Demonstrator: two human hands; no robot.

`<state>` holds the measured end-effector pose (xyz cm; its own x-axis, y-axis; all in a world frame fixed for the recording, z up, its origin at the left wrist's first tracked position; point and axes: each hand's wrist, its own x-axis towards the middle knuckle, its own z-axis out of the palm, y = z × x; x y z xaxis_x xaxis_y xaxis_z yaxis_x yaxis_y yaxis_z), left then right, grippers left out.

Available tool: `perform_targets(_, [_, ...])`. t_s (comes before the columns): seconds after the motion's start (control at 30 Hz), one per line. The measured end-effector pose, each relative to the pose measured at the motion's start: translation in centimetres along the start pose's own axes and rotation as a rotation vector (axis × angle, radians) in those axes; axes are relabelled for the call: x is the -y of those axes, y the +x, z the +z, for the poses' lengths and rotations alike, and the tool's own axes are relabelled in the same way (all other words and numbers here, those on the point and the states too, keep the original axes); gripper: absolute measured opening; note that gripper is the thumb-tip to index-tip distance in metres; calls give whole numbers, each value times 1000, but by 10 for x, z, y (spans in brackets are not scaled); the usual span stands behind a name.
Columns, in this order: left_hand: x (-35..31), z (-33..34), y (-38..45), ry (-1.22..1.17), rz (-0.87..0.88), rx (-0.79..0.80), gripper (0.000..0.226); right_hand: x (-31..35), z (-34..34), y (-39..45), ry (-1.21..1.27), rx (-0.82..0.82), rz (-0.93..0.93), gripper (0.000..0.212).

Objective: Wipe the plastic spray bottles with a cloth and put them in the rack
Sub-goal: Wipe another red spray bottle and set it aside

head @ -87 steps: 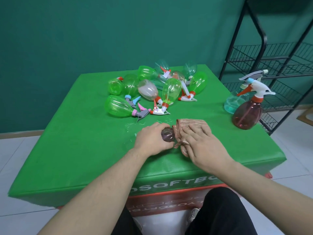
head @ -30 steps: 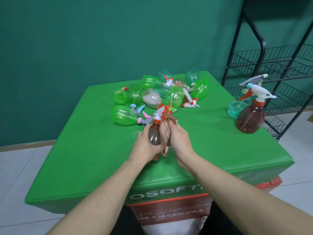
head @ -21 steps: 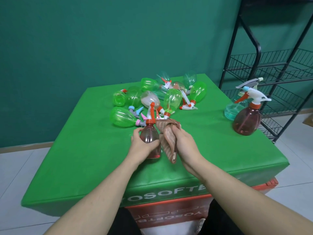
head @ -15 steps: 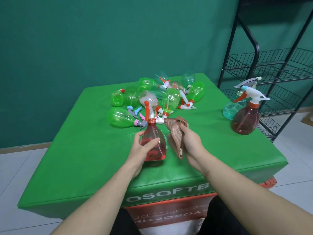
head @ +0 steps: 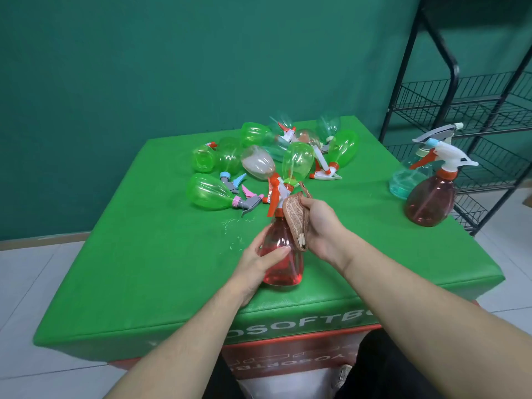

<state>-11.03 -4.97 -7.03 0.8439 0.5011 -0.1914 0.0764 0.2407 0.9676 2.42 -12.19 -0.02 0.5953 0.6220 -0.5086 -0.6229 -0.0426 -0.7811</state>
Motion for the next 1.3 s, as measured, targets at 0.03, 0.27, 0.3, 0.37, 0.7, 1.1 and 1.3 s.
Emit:
perform_targets(0.03, [-1, 0, 0, 1, 0, 5, 87, 0, 1, 0, -20, 2, -6, 37])
perform_targets(0.27, [-2, 2, 1, -4, -11, 6, 76, -11, -6, -3, -592, -53, -263, 41])
perform_targets(0.3, [-3, 2, 0, -6, -18, 7, 71, -12, -9, -6, -676, -54, -324, 41])
perform_targets(0.37, [-2, 2, -1, -17, -31, 6, 64, -15, -18, -10, -730, -41, -396, 36])
perform_targets(0.7, [-7, 4, 4, -107, -127, -134, 56, -34, -40, -18, -381, -173, -455, 40])
perform_targets(1.1, [-6, 6, 2, -115, -63, -100, 44, -49, -10, -20, -1000, 143, -729, 51])
perform_targets(1.3, [0, 12, 6, -88, -57, -230, 26, -53, -11, -11, -869, 67, -747, 28])
